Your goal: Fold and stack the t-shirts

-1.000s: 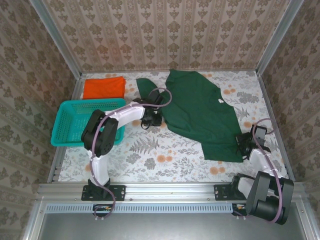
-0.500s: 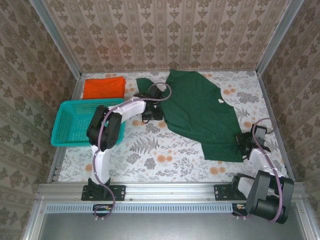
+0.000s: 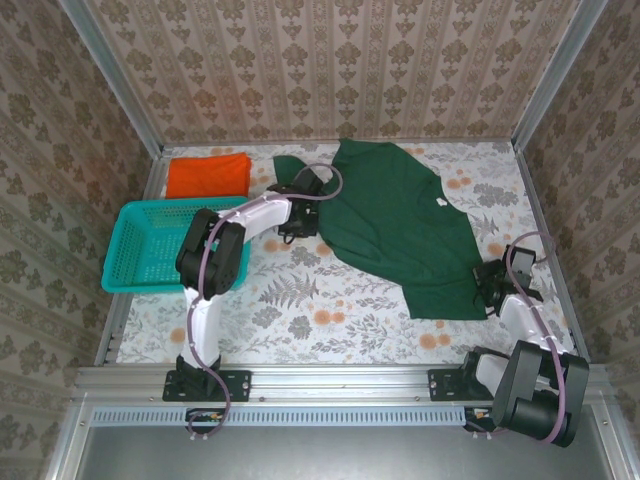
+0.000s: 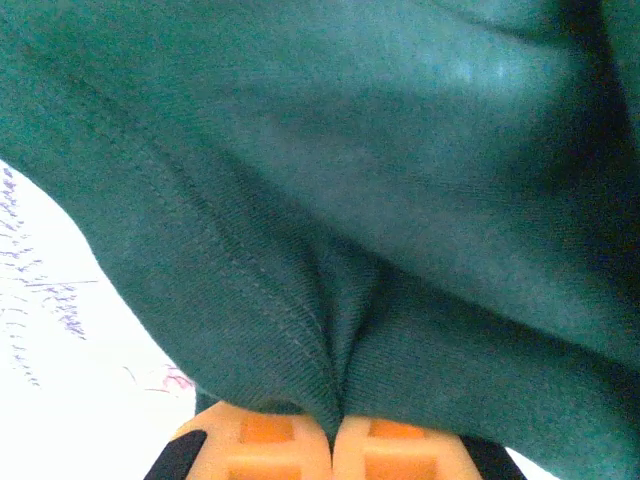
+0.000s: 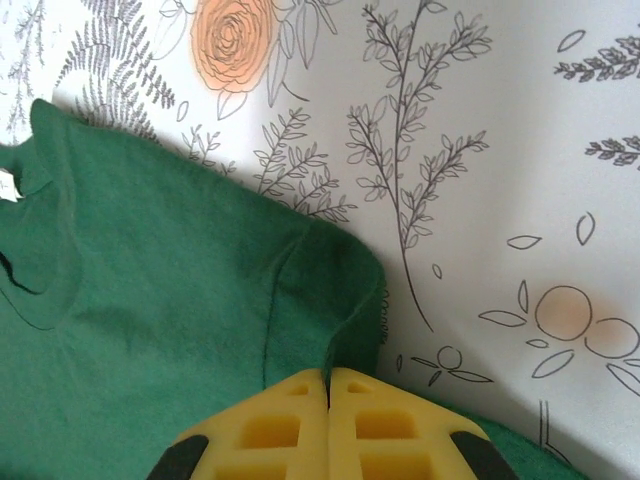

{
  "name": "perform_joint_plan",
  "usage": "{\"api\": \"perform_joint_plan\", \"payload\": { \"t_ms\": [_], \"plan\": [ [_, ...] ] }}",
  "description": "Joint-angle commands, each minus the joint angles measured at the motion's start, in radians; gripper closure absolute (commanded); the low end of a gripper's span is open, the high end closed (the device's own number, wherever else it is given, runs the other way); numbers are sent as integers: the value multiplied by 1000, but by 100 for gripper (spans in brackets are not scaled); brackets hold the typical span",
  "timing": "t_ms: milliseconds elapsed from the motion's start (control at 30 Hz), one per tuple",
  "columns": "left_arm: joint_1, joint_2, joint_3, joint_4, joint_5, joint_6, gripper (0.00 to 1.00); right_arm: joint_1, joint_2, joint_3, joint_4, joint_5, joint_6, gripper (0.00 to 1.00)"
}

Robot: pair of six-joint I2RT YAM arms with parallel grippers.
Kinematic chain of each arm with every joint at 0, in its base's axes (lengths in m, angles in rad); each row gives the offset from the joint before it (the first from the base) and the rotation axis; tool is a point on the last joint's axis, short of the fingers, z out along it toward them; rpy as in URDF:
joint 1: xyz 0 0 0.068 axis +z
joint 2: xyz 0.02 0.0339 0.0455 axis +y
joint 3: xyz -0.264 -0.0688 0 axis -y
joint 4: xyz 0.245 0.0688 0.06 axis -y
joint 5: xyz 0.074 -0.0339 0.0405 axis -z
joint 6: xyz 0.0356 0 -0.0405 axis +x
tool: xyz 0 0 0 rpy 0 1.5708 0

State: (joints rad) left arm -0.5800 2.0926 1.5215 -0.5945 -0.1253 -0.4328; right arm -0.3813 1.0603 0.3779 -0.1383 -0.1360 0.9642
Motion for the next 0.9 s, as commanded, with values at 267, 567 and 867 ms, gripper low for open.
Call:
{"api": "perform_joint_plan", "payload": {
  "t_ms": [267,567,867],
  "plan": [
    [26,-440,-212,15,96,-61,100,5,-33,141,-115,-4,-83,100],
    [45,-789,-447,-80,235,-124,97,5,-2,219,-221,16,-136,100],
    [39,-1006,-592,-143,262,-148,77,2,-223,188,-360,87,-113,97]
  ]
}}
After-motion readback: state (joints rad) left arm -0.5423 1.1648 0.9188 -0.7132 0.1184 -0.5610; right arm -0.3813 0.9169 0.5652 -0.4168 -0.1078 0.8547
